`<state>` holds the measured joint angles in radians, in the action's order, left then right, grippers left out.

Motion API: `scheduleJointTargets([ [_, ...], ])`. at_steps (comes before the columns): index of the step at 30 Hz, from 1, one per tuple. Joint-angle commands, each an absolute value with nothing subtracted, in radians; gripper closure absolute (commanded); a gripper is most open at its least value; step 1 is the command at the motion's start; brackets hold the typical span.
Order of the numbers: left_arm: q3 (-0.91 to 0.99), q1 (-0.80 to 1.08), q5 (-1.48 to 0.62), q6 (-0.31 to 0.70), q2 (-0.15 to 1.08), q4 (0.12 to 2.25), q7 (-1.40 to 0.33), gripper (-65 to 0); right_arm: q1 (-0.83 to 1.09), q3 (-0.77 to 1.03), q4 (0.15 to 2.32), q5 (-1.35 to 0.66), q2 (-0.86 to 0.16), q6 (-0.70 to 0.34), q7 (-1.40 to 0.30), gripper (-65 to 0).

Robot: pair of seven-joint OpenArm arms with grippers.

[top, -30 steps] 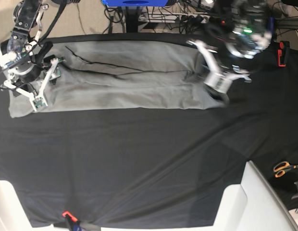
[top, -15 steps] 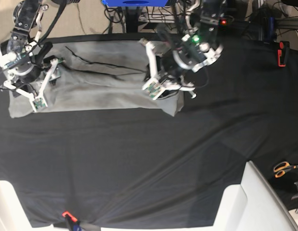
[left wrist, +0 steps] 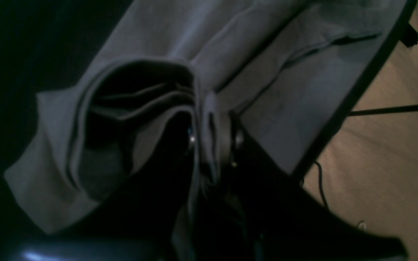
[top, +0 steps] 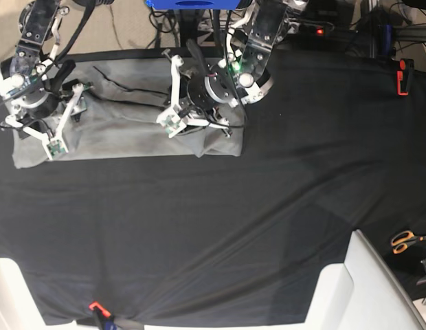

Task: Fold the T-shirt properly
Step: 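Carry the held hem with the left gripper toward the right gripper, then release the hem and raise the left gripper away from the shirt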

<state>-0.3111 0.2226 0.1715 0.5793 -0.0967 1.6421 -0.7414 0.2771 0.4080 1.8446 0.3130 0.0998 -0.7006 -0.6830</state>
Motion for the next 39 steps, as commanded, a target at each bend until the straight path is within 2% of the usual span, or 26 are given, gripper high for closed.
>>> scheduleJointTargets([
  [1,-0.315,0.209,0.157,0.582,-0.107,1.644,-0.719,0.0,0.269,0.409,1.860,0.305,0.094,-0.698,-0.670,-39.8],
  [12,-0.453,0.127,0.163,0.579,-0.108,1.531,-0.723,0.0,0.269,0.409,1.862,0.306,0.094,-0.698,-0.670,-39.8],
  [18,-0.498,0.085,0.156,0.420,-0.113,1.498,-0.763,-1.0,0.269,0.409,1.863,0.308,0.094,-0.698,-0.670,-39.8],
  [21,-0.524,0.070,0.153,0.420,-0.113,1.498,-0.765,-19.9,0.269,0.409,1.863,0.306,0.094,-0.698,-0.670,-39.8],
  [23,-0.568,0.048,0.119,0.420,-0.113,1.497,-0.765,-28.1,0.269,0.409,1.863,0.306,0.094,-0.698,-0.670,-39.8],
  [25,-0.616,0.024,0.053,0.420,-0.110,1.497,-0.768,-31.8,0.268,0.409,1.863,0.306,0.094,-0.698,-0.670,-39.8],
  [31,-0.697,-0.021,-0.070,0.420,-0.110,1.497,-0.769,-31.9,0.262,0.409,1.863,0.309,0.094,-0.698,-0.671,-39.8],
  [39,-0.694,-0.048,-0.077,0.420,-0.101,1.570,-0.849,-29.6,0.246,0.409,1.865,0.309,0.094,-0.698,-0.671,-39.8],
])
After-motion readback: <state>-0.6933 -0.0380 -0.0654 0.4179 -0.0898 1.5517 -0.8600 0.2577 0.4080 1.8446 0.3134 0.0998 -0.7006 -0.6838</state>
